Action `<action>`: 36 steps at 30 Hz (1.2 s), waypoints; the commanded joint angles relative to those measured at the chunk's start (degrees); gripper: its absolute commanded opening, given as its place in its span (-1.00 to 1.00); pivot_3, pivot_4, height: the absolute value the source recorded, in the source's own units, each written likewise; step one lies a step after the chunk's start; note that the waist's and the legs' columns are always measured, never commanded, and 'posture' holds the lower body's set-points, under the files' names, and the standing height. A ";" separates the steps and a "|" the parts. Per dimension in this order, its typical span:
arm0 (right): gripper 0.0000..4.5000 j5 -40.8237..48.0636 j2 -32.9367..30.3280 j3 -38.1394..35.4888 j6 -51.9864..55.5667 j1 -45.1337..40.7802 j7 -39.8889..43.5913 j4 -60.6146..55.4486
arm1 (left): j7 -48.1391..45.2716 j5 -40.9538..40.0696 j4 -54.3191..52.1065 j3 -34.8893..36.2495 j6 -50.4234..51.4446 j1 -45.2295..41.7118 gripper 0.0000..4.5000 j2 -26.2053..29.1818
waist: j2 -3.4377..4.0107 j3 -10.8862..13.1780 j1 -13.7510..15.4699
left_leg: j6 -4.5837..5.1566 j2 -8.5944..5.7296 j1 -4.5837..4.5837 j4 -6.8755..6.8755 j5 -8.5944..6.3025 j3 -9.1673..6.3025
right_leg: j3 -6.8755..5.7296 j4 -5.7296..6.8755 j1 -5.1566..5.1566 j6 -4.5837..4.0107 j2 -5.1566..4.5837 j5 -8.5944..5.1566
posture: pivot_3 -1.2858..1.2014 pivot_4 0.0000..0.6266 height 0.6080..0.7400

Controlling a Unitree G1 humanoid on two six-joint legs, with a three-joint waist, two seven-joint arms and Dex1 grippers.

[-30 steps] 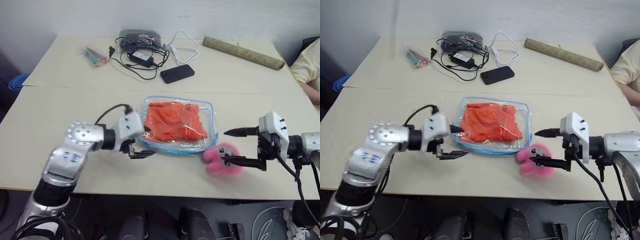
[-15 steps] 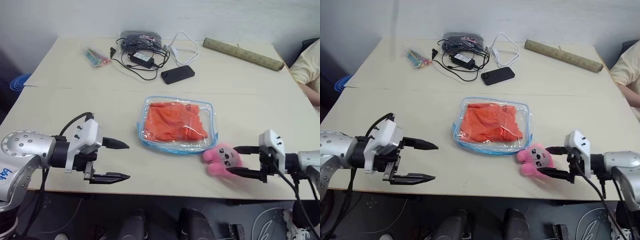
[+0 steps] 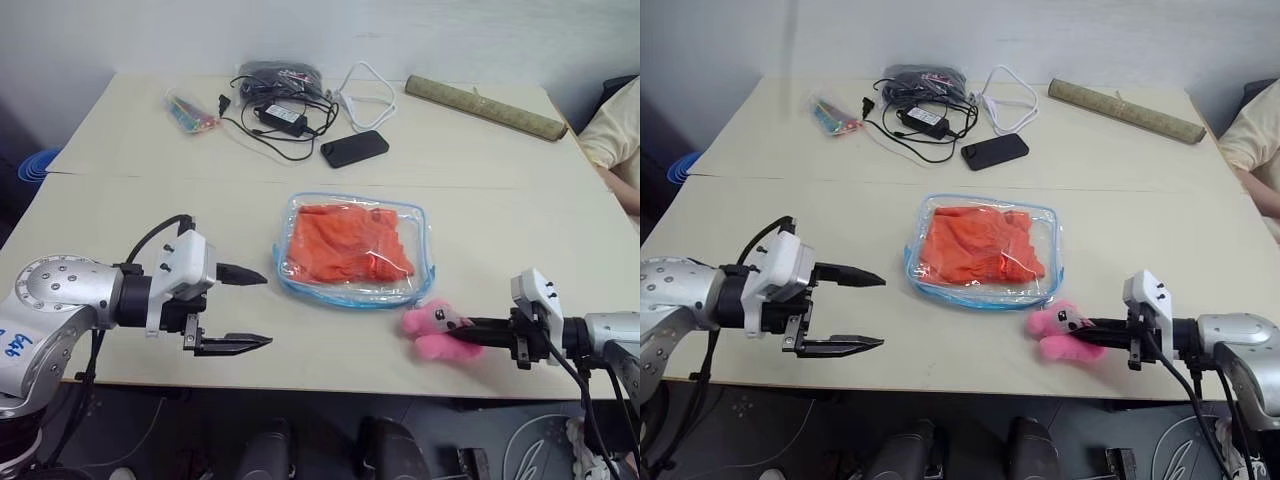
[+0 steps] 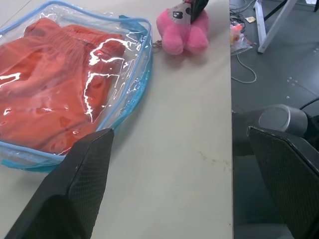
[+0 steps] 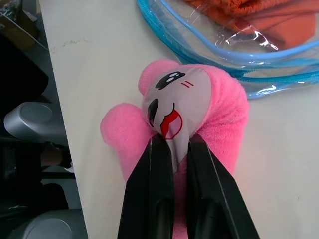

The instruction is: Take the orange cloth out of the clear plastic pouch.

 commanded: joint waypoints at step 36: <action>0.64 -16.35 5.55 19.07 -18.17 -11.17 -1.87 -7.68 | 4.63 8.08 10.29 -21.35 -10.10 -14.52 1.00 -9.45 | -0.02 -0.01 0.01 | -0.02 -0.13 -0.01 0.01 0.01 0.03 | -0.02 0.01 -0.02 0.00 0.07 0.00 | 0.03 -0.52 1.00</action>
